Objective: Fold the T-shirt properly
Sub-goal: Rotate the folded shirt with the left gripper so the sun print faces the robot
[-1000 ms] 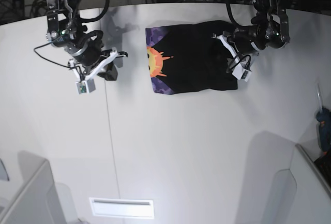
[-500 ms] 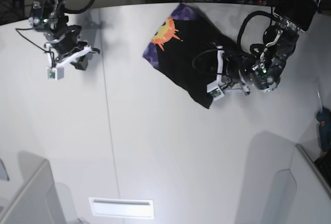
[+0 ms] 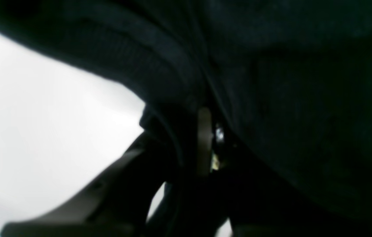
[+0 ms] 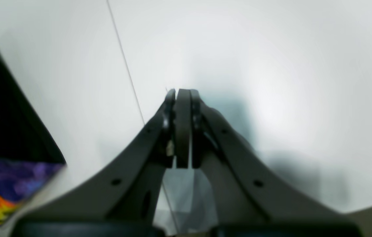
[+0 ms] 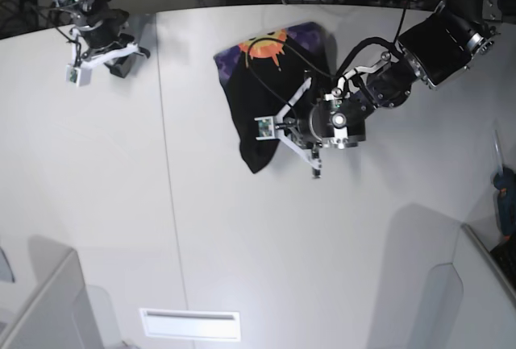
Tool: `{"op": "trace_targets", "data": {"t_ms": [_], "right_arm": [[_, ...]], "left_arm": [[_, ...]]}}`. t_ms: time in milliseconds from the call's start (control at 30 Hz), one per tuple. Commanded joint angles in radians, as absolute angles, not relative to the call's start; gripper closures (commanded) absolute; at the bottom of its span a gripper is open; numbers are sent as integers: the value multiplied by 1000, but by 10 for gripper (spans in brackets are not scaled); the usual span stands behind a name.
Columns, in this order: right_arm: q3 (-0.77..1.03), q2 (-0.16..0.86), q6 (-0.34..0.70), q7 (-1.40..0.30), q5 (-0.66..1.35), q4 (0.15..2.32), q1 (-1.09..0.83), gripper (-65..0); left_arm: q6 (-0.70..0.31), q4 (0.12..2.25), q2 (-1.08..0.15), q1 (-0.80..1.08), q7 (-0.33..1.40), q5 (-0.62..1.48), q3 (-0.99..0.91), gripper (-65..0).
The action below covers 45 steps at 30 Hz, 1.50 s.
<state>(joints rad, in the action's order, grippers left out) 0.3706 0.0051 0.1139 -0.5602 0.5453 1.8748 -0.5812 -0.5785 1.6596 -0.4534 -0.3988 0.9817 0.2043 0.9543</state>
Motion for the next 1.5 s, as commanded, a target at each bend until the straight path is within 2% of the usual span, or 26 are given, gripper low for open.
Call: {"op": "trace_targets", "data": {"t_ms": [0,200,1067,1167,1267,1367,1467], "right_arm": [[374,7,122,-538,556,1894,-588,0],[380,-13,122,-536,552,1894,-618,0],[371,-13,122,-536,552,1894,-627,0],[371,-13,122,-536,552,1894,-627,0],[371,-13,122,-536,552,1894,-627,0],[371,-13,122,-536,552,1894,-627,0],[369,-13,122,-538,552,1894,-628,0]], "left_arm": [[-602,1672,-452,-412,960,170,964,0],[-698,1670,-383,-381,938,31,975,0],[-698,1670,-355,-395,943,-12,969,-8],[-698,1670,-354,-410,943,-12,967,-222],[-698,1673,-346,-437,940,-5,966,-385],[-698,1673,-334,-455,943,-8,952,-454],[-698,1681,-315,-460,943,-4,903,-457]]}}
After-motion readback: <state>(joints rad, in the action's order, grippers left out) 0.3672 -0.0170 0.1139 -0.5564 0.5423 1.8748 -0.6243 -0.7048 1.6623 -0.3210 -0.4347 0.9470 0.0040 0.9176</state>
